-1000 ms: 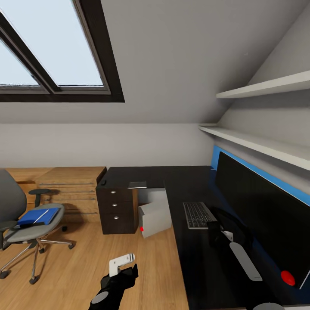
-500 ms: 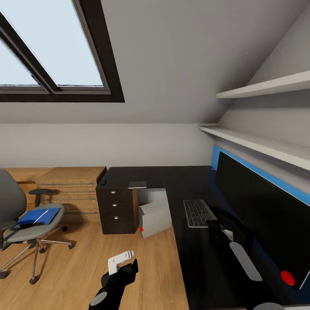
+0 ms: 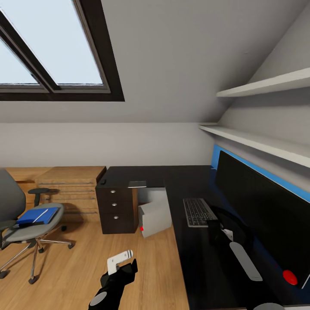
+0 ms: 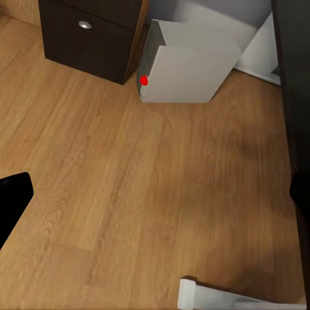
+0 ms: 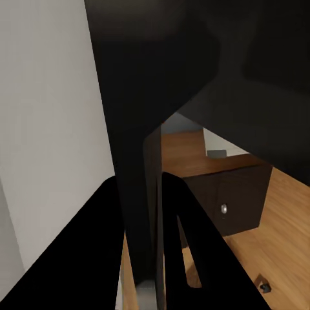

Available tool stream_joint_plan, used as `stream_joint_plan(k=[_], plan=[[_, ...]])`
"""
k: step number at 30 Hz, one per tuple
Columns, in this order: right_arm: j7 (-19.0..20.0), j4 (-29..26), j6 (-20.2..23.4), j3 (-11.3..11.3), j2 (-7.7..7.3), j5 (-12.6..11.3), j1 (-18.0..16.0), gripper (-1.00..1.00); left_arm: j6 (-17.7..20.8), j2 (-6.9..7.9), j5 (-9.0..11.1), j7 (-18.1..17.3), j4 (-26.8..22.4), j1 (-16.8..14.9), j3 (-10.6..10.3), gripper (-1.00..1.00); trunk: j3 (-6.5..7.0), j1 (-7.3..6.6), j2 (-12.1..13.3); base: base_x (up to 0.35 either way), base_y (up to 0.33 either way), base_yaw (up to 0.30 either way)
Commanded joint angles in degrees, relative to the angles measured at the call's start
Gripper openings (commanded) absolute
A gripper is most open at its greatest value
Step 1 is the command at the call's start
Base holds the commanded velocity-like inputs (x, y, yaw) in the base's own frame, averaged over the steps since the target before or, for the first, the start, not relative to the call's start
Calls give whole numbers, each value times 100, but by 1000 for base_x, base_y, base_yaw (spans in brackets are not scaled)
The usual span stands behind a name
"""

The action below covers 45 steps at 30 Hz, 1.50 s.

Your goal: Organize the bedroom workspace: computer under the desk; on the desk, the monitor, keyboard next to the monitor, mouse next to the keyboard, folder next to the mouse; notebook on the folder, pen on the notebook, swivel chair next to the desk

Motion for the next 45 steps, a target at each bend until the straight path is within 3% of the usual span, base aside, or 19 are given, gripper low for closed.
stream_joint_plan(k=[1,12,19,45], plan=[[-4,-11,25,-10,1,-26,-4,-100,28,4,15,36,-7,-8,-12,100,-29,25,-51,0,0,0],[240,-119,34,-9,1,-28,5,-100,28,4,14,37,-5,-8,-5,100,-227,266,-492,0,0,0],[246,-634,26,-7,13,-35,37,-100,28,4,14,38,-5,-8,-5,100,-352,420,-773,0,0,0],[387,-648,34,-10,10,-57,49,-100,28,4,14,38,-5,-8,-20,100,-819,991,-1816,0,0,0]])
